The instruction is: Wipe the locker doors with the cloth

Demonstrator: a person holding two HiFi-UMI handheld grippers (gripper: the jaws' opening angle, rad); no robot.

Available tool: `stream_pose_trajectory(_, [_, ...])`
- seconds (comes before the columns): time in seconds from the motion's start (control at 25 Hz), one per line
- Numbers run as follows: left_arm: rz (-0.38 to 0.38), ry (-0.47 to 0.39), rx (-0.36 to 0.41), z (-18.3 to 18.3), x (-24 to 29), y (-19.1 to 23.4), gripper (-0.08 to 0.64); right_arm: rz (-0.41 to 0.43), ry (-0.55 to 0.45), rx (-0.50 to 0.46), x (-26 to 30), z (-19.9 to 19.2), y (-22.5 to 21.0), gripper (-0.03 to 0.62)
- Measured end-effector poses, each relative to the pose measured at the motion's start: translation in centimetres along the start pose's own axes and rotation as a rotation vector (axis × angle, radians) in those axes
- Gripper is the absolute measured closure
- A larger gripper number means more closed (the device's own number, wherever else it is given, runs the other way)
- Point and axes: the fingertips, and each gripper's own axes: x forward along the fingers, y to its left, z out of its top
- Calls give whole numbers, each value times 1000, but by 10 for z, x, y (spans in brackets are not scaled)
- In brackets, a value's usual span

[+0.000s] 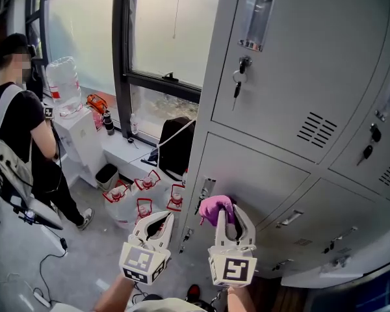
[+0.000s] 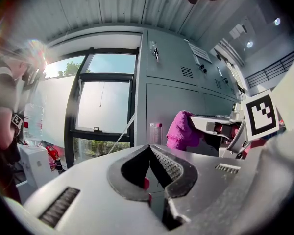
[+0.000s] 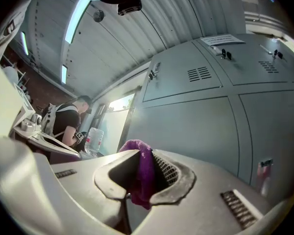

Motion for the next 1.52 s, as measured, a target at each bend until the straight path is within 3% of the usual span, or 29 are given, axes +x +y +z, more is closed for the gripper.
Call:
stream_pose_trajectory(0.28, [55,9,-9,-5,-3,17,538,43,57,3,33,-28,12,517])
stream_pose_trajectory(0.48, [82,24,-18,-10,-2,26,538,29,127,15,45,-51,8,517])
stream_pose_trajectory(0.8, [95,33,-26,-15,2,29,538,49,115,6,53,-51,6,515])
stream_pose_trajectory(1.12, [65,27,-23,-13,7,18,538,11,124,-5,42,-51,-10,512])
stream_pose_trajectory(1.52, [-36,26,-12,-11,25,-19,537,-100,169,-27,7,-63,-56,509])
